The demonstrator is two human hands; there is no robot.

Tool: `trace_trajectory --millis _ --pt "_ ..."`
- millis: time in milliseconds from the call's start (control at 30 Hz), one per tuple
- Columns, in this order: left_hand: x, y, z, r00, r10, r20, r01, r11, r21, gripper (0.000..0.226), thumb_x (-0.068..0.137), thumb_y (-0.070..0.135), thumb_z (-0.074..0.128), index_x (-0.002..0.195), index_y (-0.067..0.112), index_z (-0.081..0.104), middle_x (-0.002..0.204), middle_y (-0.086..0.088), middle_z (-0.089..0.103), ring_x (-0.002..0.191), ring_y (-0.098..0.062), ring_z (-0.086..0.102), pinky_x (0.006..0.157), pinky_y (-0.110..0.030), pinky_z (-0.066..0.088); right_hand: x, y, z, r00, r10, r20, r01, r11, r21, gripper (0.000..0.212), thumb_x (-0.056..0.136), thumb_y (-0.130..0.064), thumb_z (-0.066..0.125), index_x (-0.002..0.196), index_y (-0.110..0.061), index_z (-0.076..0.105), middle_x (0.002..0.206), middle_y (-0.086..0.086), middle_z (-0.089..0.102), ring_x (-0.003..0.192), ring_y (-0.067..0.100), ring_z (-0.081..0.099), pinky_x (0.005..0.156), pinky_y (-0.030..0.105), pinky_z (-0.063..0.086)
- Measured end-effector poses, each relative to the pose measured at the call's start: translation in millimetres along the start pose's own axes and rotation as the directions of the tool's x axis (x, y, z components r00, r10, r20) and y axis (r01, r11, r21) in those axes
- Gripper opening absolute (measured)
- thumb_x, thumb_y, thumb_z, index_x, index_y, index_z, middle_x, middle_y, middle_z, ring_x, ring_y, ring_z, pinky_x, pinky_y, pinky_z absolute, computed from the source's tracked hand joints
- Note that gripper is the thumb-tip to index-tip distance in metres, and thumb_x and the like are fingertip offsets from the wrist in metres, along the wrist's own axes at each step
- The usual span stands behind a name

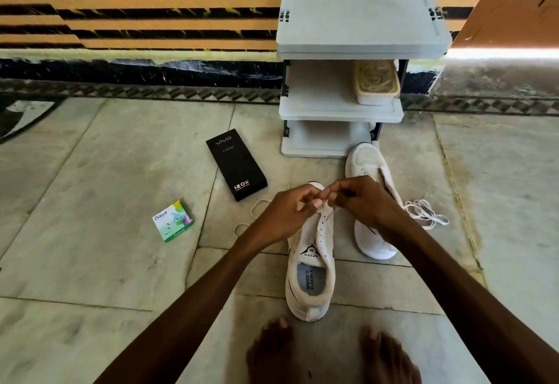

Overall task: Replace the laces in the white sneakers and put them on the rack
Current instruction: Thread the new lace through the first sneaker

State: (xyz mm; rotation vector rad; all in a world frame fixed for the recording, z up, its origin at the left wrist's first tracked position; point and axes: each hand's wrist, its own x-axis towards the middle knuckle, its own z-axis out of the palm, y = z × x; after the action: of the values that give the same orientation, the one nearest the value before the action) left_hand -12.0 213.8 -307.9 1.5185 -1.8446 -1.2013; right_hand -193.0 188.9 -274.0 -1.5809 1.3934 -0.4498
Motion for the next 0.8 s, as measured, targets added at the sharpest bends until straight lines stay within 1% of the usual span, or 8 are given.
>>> trace_trajectory --millis 133,233,367,500,567,633,700,800 --pt "5 -5 4 0.997 -0.046 -0.058 0.04 0.995 -0.092 0.029 0.103 0.021 0.046 0.079 0.026 0.062 0.073 0.0 0.063 0.066 -0.001 0.056 0.072 -0.025 0.047 1 0 0 0.995 0.049 -0.081 -0.042 0.995 0.085 0.017 0.086 -0.005 0.065 0.082 -0.021 0.071 0.072 -0.006 0.074 0.079 0.007 0.069 0.085 0.031 0.052" --pt "6 -4 -3 0.977 -0.124 -0.171 0.105 0.987 -0.12 0.029 0.104 0.021 0.042 0.079 0.017 0.058 0.074 0.008 0.06 0.063 0.004 0.055 0.061 -0.011 0.043 -1 2 -2 0.988 0.075 -0.133 -0.061 0.993 0.104 0.014 0.086 -0.012 0.07 0.077 -0.022 0.072 0.065 -0.012 0.072 0.066 -0.001 0.063 0.071 0.017 0.048" --pt "6 -17 -19 0.963 -0.125 -0.237 0.193 0.939 0.287 0.029 0.102 0.023 0.044 0.082 0.016 0.063 0.084 0.004 0.067 0.076 -0.008 0.061 0.073 -0.028 0.049 -1 6 1 0.973 0.083 -0.214 -0.081 0.997 0.015 0.013 0.087 -0.013 0.069 0.079 -0.022 0.074 0.065 -0.017 0.069 0.059 -0.013 0.058 0.059 0.009 0.043" --pt "5 -16 -14 0.983 -0.054 -0.178 0.157 0.753 0.639 0.02 0.1 0.024 0.048 0.1 0.015 0.066 0.106 -0.003 0.065 0.099 -0.022 0.057 0.083 -0.037 0.044 0 4 7 0.978 -0.013 -0.207 -0.011 0.994 -0.113 0.016 0.089 -0.009 0.064 0.083 -0.02 0.075 0.066 -0.016 0.069 0.065 -0.014 0.06 0.061 0.001 0.04" --pt "4 -9 -7 0.974 0.083 -0.212 0.039 0.858 0.513 0.019 0.101 0.025 0.047 0.109 0.016 0.062 0.11 0.0 0.062 0.104 -0.018 0.056 0.087 -0.034 0.044 1 2 9 0.985 -0.026 -0.173 -0.002 0.987 -0.161 0.013 0.088 -0.008 0.065 0.087 -0.02 0.071 0.068 -0.012 0.071 0.066 -0.01 0.062 0.063 0.005 0.042" --pt "5 0 1 0.981 0.038 -0.192 -0.022 0.996 0.081 0.022 0.103 0.029 0.044 0.114 0.018 0.06 0.107 0.003 0.066 0.102 -0.01 0.061 0.088 -0.03 0.049 2 1 12 0.989 -0.014 -0.149 -0.011 0.985 -0.17 0.016 0.086 -0.007 0.066 0.089 -0.022 0.062 0.068 -0.008 0.071 0.064 -0.001 0.065 0.069 0.02 0.051" --pt "6 8 8 0.994 -0.042 -0.098 0.022 0.98 -0.198 0.028 0.104 0.035 0.038 0.118 0.019 0.057 0.1 0.003 0.069 0.095 -0.007 0.066 0.086 -0.024 0.05 3 -3 14 0.991 0.003 -0.133 -0.016 0.995 -0.095 0.018 0.086 -0.005 0.068 0.092 -0.019 0.057 0.067 -0.002 0.071 0.056 0.01 0.068 0.063 0.028 0.056" --pt "8 10 18 0.995 -0.088 -0.037 0.075 0.96 -0.271 0.028 0.106 0.034 0.034 0.111 0.015 0.054 0.078 0.008 0.061 0.066 -0.006 0.058 0.069 -0.026 0.048 2 -7 13 0.983 0.015 -0.182 -0.022 0.999 -0.04 0.017 0.084 -0.018 0.075 0.09 -0.015 0.059 0.065 0.002 0.071 0.054 0.014 0.067 0.055 0.024 0.055"
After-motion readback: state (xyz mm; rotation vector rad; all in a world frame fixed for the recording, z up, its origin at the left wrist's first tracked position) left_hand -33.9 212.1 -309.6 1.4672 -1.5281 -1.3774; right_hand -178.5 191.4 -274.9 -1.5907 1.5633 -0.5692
